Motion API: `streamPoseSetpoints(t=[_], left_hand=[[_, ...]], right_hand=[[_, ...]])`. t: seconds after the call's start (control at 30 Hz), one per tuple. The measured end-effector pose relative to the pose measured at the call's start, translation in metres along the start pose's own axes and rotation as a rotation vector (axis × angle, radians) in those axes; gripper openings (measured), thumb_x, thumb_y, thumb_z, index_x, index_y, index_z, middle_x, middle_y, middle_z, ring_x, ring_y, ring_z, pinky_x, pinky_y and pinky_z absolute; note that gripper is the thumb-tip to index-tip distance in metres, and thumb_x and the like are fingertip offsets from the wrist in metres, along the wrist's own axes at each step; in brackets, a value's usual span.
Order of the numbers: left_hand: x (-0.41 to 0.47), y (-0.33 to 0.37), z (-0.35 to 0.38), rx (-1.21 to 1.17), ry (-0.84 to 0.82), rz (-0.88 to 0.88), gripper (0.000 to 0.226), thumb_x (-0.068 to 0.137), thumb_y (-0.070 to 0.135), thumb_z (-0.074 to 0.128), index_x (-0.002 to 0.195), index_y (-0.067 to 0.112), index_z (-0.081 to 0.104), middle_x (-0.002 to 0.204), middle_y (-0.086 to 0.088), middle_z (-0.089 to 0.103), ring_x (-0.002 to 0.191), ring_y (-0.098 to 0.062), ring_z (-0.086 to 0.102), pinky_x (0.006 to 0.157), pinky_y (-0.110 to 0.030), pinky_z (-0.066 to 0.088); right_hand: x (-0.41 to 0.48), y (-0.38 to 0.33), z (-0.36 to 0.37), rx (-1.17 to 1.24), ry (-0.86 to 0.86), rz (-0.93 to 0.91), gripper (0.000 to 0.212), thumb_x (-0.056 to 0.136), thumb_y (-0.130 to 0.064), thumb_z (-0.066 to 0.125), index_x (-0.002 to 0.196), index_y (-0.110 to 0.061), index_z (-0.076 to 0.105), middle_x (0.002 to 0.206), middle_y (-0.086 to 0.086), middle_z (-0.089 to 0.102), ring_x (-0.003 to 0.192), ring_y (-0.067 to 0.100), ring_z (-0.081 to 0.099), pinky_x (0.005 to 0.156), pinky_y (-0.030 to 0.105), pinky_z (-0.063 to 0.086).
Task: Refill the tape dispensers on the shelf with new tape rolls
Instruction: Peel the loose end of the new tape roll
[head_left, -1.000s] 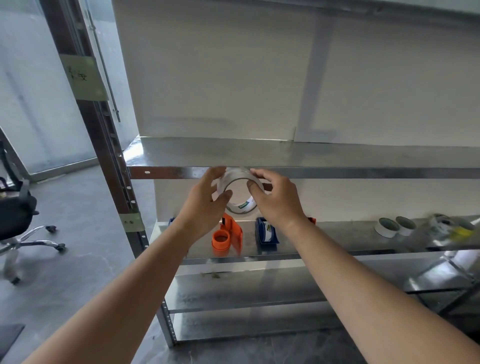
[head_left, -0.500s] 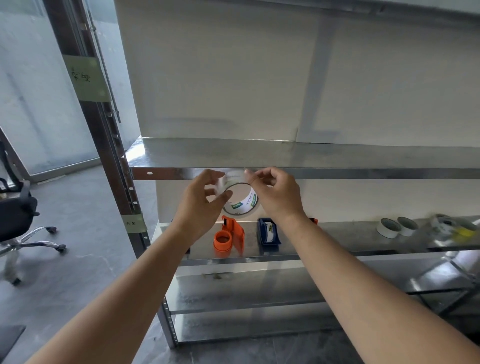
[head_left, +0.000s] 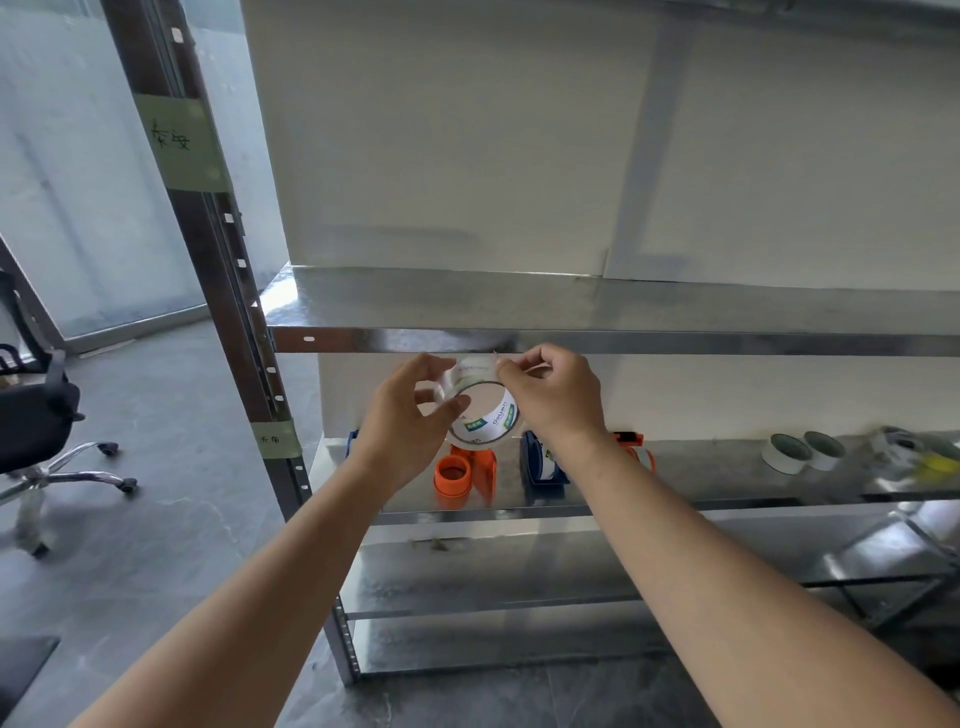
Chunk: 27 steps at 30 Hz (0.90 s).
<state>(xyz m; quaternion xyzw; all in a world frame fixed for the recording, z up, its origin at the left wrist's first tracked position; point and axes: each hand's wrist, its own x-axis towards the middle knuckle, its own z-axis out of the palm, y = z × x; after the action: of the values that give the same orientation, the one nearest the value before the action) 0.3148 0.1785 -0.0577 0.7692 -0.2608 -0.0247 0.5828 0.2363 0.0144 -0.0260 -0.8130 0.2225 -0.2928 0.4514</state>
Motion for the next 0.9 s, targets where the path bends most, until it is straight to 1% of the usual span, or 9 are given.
streamPoseSetpoints(t=[0.13,0.23,0.3,0.4,0.53,0.67,0.7,0.8,0.9], left_hand=[[0.000,-0.015,-0.004,0.015,-0.010,-0.024,0.038,0.093,0.021,0.081,0.128,0.025,0.067,0.129,0.006,0.068,0.114,-0.018,0.066,0.099,-0.044,0.059],[-0.001,-0.028,-0.006,0.033,-0.025,-0.048,0.038,0.093,0.021,0.082,0.127,0.027,0.067,0.130,0.006,0.067,0.114,-0.018,0.067,0.097,-0.042,0.060],[-0.001,-0.038,-0.004,0.041,-0.026,-0.072,0.037,0.092,0.020,0.082,0.124,0.030,0.067,0.128,0.005,0.067,0.112,-0.019,0.068,0.097,-0.042,0.060],[0.003,-0.055,0.002,0.052,-0.031,-0.128,0.037,0.092,0.021,0.082,0.123,0.033,0.067,0.127,0.008,0.068,0.111,-0.017,0.067,0.099,-0.043,0.059],[0.016,-0.072,0.010,0.066,-0.036,-0.173,0.039,0.093,0.026,0.081,0.128,0.033,0.068,0.127,0.010,0.068,0.112,-0.016,0.067,0.095,-0.034,0.058],[0.033,-0.088,0.024,0.043,-0.013,-0.230,0.034,0.093,0.024,0.082,0.123,0.033,0.069,0.120,0.014,0.070,0.109,-0.014,0.067,0.094,-0.033,0.057],[0.039,-0.093,0.027,0.032,-0.013,-0.253,0.033,0.093,0.023,0.082,0.122,0.031,0.069,0.118,0.017,0.070,0.108,-0.013,0.068,0.092,-0.032,0.058],[0.056,-0.111,0.039,0.022,-0.022,-0.299,0.035,0.093,0.020,0.081,0.125,0.025,0.070,0.115,0.015,0.070,0.106,-0.016,0.071,0.087,-0.026,0.057],[0.072,-0.132,0.053,0.015,-0.010,-0.394,0.033,0.092,0.018,0.082,0.121,0.029,0.071,0.115,0.011,0.072,0.105,-0.020,0.074,0.090,-0.033,0.059]], right_hand=[[0.000,0.007,0.010,-0.077,-0.035,-0.008,0.020,0.090,-0.038,0.076,0.089,-0.018,0.078,0.079,-0.011,0.071,0.076,0.003,0.065,0.066,0.019,0.050],[-0.001,0.017,0.021,-0.101,-0.044,0.011,0.020,0.088,-0.040,0.078,0.083,-0.020,0.078,0.074,-0.013,0.070,0.073,0.003,0.066,0.068,0.023,0.055],[-0.001,0.026,0.029,-0.117,-0.050,0.016,0.019,0.088,-0.039,0.079,0.085,-0.020,0.079,0.073,-0.015,0.069,0.071,0.001,0.066,0.066,0.021,0.055],[0.004,0.040,0.040,-0.152,-0.068,0.006,0.021,0.089,-0.037,0.078,0.089,-0.016,0.081,0.077,-0.012,0.073,0.069,0.000,0.066,0.062,0.016,0.050],[0.020,0.059,0.052,-0.158,-0.097,0.012,0.024,0.090,-0.040,0.077,0.090,-0.017,0.083,0.082,-0.008,0.078,0.072,0.002,0.068,0.068,0.022,0.056],[0.046,0.082,0.063,-0.189,-0.156,-0.012,0.024,0.092,-0.042,0.075,0.089,-0.019,0.083,0.082,-0.011,0.078,0.070,-0.002,0.065,0.062,0.014,0.044],[0.053,0.089,0.066,-0.197,-0.181,-0.029,0.025,0.092,-0.042,0.075,0.089,-0.019,0.083,0.083,-0.011,0.078,0.071,-0.001,0.065,0.061,0.014,0.044],[0.072,0.112,0.076,-0.234,-0.240,-0.082,0.025,0.096,-0.041,0.070,0.089,-0.019,0.080,0.085,-0.009,0.077,0.076,0.005,0.067,0.068,0.022,0.052],[0.089,0.139,0.089,-0.217,-0.294,-0.090,0.023,0.099,-0.039,0.068,0.090,-0.019,0.075,0.086,-0.010,0.074,0.076,0.004,0.065,0.068,0.020,0.051]])
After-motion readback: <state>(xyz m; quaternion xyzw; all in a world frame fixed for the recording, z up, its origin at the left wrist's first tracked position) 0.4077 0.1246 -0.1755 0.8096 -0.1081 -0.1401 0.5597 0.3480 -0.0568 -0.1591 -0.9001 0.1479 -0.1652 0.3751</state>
